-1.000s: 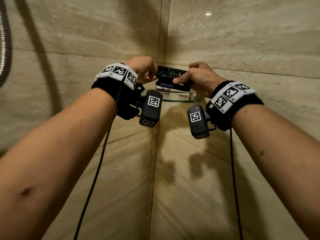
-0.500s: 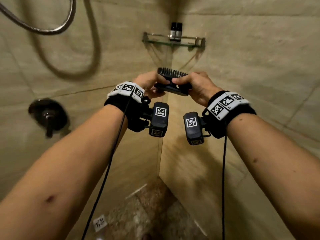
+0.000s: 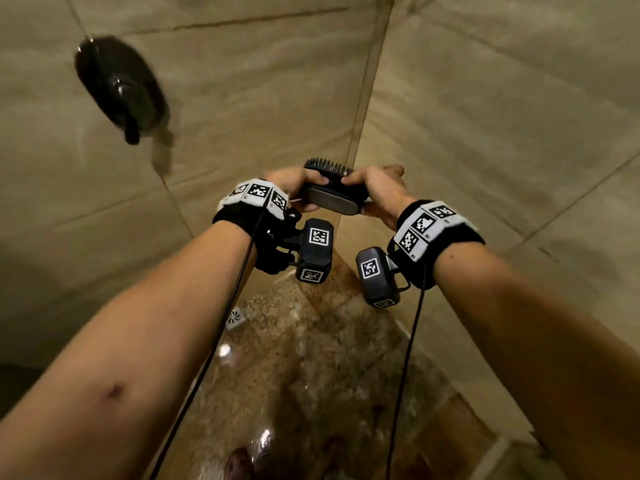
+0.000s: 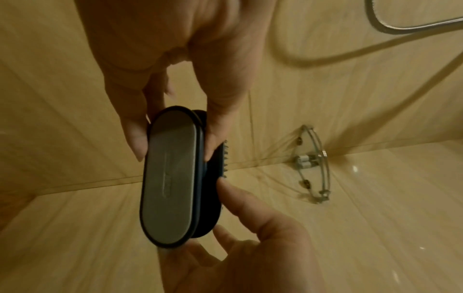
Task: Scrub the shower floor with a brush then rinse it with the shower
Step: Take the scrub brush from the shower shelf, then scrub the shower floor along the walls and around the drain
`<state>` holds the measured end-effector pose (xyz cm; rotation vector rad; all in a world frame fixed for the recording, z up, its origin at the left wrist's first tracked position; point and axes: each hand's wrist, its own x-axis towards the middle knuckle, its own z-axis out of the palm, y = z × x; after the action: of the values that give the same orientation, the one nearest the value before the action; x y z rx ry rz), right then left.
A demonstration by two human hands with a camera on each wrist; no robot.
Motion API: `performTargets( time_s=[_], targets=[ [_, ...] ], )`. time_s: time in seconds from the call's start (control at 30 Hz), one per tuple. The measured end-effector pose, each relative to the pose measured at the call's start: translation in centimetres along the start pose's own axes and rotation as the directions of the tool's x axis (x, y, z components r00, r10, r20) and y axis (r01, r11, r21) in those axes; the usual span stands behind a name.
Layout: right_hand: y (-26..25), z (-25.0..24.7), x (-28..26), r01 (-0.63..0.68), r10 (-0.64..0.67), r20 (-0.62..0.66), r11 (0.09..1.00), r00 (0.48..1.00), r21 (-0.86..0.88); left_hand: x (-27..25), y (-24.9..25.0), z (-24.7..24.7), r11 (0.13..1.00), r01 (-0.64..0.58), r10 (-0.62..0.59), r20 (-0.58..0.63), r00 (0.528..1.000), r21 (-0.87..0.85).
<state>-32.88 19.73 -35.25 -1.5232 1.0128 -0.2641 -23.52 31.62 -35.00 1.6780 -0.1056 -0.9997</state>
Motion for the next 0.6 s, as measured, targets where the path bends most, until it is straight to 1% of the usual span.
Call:
performTargets(
  time_s=[0.07, 0.1, 0.13, 0.17, 0.2, 0.27, 0.33, 0.4, 0.43, 0.5, 0.53, 0.57, 0.6],
  targets=[
    [2.4, 2.1, 0.3, -0.05, 0.048, -0.03, 0.996, 0.998, -0.073, 1.7, -3.1, -2.4, 0.998, 0.063, -0.064, -0.055, 0.996, -0.01],
    [3.6, 3.4, 0.7, -0.04, 0.028, -0.086, 0.991, 0.996, -0.13, 2.4, -4.7, -3.7, 0.996, 0.088, -0.09, -0.083, 0.993, -0.02],
    [4.9, 4.9, 0.9, 0.01, -0.037, -0.134, 0.981, 0.99, -0.196, 3.1, -6.3, -5.0, 0.993, 0.118, -0.12, -0.106, 0.987, -0.027],
    [6.6, 6.6, 1.3, 0.083, -0.121, -0.142, 0.964, 0.982, -0.254, 3.7, -7.9, -6.4, 0.988, 0.153, -0.156, -0.124, 0.98, -0.036],
    [8.3, 8.4, 1.4, 0.154, -0.193, -0.111, 0.946, 0.975, -0.287, 4.3, -9.4, -7.7, 0.982, 0.185, -0.189, -0.137, 0.972, -0.043],
    [11.3, 11.6, 0.7, 0.268, -0.275, 0.023, 0.912, 0.961, -0.311, 5.4, -11.9, -9.6, 0.972, 0.235, -0.235, -0.148, 0.961, -0.02],
    [14.0, 14.5, 0.5, 0.331, -0.295, 0.157, 0.895, 0.942, -0.301, 6.8, -13.9, -10.8, 0.962, 0.27, -0.264, -0.148, 0.953, 0.027],
    [16.1, 16.6, 0.7, 0.398, -0.323, 0.264, 0.859, 0.909, -0.321, 8.3, -16.0, -11.9, 0.95, 0.307, -0.298, -0.127, 0.946, 0.055],
    [17.0, 17.1, 1.0, 0.419, -0.305, 0.323, 0.821, 0.896, -0.387, 9.0, -16.9, -12.3, 0.945, 0.32, -0.31, -0.131, 0.942, 0.062],
    [18.4, 18.2, 1.5, 0.468, -0.228, 0.446, 0.686, 0.866, -0.558, 10.7, -19.0, -13.3, 0.937, 0.343, -0.332, -0.126, 0.935, 0.071],
    [19.2, 18.5, 1.9, 0.484, -0.193, 0.48, 0.627, 0.856, -0.611, 11.6, -20.0, -13.5, 0.925, 0.375, -0.368, -0.106, 0.924, 0.058],
    [20.1, 18.7, 2.1, 0.5, -0.182, 0.498, 0.586, 0.848, -0.638, 12.4, -20.8, -13.5, 0.912, 0.408, -0.404, -0.083, 0.911, 0.04],
    [20.7, 18.8, 2.1, 0.518, -0.201, 0.5, 0.559, 0.842, -0.648, 12.8, -21.2, -13.3, 0.905, 0.426, -0.423, -0.074, 0.903, 0.022]
  ],
)
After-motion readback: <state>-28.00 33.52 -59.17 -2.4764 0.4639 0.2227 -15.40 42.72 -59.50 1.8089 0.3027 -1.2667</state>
